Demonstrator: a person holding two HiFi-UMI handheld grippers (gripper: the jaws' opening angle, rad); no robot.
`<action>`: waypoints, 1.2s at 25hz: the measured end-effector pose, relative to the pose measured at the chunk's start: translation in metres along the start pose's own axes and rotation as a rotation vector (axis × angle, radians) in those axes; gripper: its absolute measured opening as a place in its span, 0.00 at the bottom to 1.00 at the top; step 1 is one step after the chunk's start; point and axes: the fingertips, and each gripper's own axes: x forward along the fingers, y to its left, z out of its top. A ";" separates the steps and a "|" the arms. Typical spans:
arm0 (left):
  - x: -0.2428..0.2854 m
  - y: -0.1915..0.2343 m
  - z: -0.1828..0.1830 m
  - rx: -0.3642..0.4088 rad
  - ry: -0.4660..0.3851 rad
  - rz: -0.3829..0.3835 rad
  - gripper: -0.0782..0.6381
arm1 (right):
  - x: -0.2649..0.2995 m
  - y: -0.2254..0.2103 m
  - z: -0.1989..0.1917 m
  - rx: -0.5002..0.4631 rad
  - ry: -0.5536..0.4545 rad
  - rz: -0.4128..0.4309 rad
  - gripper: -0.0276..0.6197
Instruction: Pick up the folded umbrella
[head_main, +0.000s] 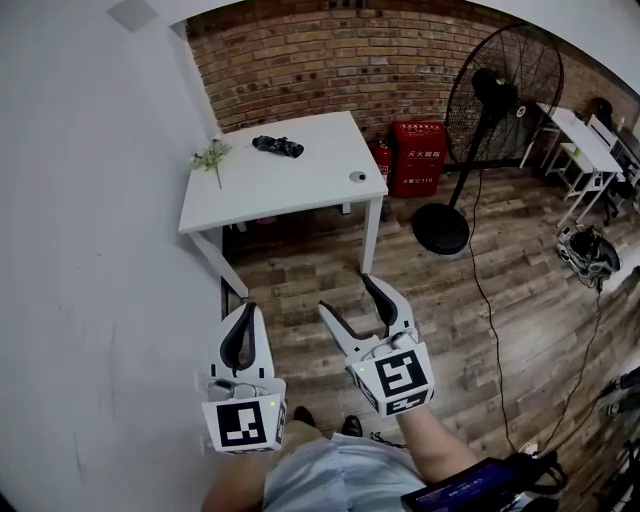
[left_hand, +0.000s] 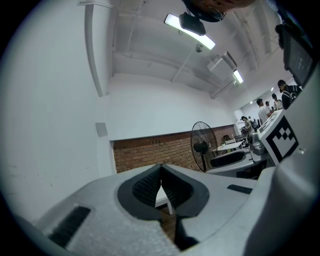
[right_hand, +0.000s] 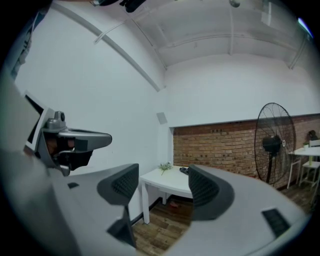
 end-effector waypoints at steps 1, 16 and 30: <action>0.003 0.001 -0.001 0.001 0.002 0.003 0.12 | 0.003 -0.002 0.000 0.000 0.000 0.002 0.53; 0.085 0.050 -0.050 -0.047 0.045 0.023 0.12 | 0.093 -0.027 -0.034 0.005 0.071 0.017 0.53; 0.211 0.144 -0.086 -0.059 0.047 -0.001 0.12 | 0.246 -0.064 -0.031 -0.004 0.075 -0.039 0.52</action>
